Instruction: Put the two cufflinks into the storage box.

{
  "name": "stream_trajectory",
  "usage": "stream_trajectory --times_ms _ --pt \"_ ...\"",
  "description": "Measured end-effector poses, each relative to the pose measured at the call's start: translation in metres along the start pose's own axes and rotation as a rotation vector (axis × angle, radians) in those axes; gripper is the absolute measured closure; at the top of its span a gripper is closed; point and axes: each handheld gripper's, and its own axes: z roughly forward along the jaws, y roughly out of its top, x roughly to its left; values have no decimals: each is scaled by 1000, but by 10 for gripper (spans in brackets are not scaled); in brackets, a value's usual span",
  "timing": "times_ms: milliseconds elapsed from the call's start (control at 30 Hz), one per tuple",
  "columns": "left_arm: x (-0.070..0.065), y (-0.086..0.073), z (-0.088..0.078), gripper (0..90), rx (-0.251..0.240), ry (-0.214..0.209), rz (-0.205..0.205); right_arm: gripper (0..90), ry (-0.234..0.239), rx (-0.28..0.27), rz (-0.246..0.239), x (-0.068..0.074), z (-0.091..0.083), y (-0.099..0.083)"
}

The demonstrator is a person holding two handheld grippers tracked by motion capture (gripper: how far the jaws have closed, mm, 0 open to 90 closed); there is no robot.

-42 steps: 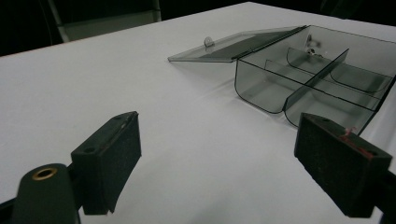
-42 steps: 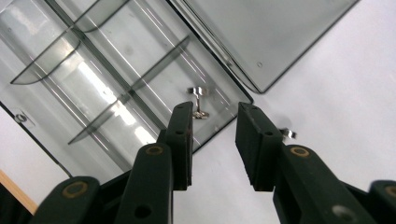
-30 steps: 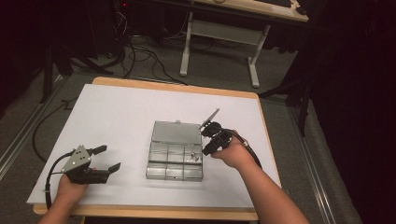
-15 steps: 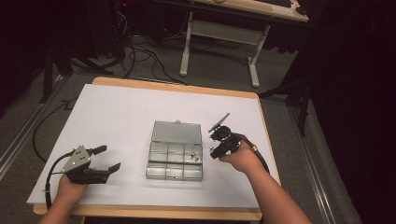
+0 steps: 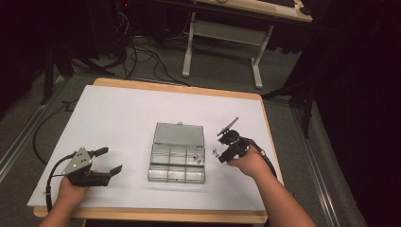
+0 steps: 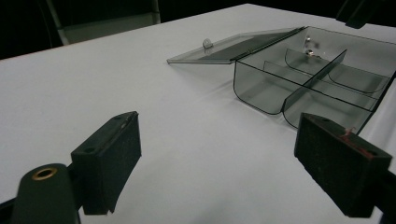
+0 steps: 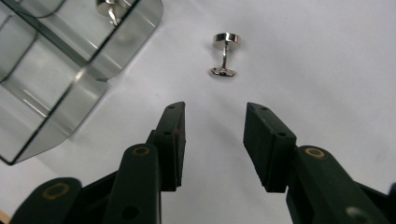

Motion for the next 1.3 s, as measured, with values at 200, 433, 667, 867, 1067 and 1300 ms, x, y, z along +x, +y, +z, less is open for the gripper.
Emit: stream_trajectory --times_ms 200,433,667,867,1067,1300 --pt "0 0 0 153 3 0 -2 602 1 16 15 -8 10 -1" --pt "0 0 0 153 0 0 -4 592 -5 16 21 -13 20 6" --pt "1 0 0 153 -4 0 -8 583 -2 19 3 -10 26 19" --pt "1 0 -1 153 -2 -2 -7 584 2 14 3 -8 29 34" --pt "2 0 -1 153 -8 -1 -12 598 0 32 -3 -8 36 42" --pt "2 0 -1 153 -9 -1 -13 629 3 45 -10 -8 42 47"
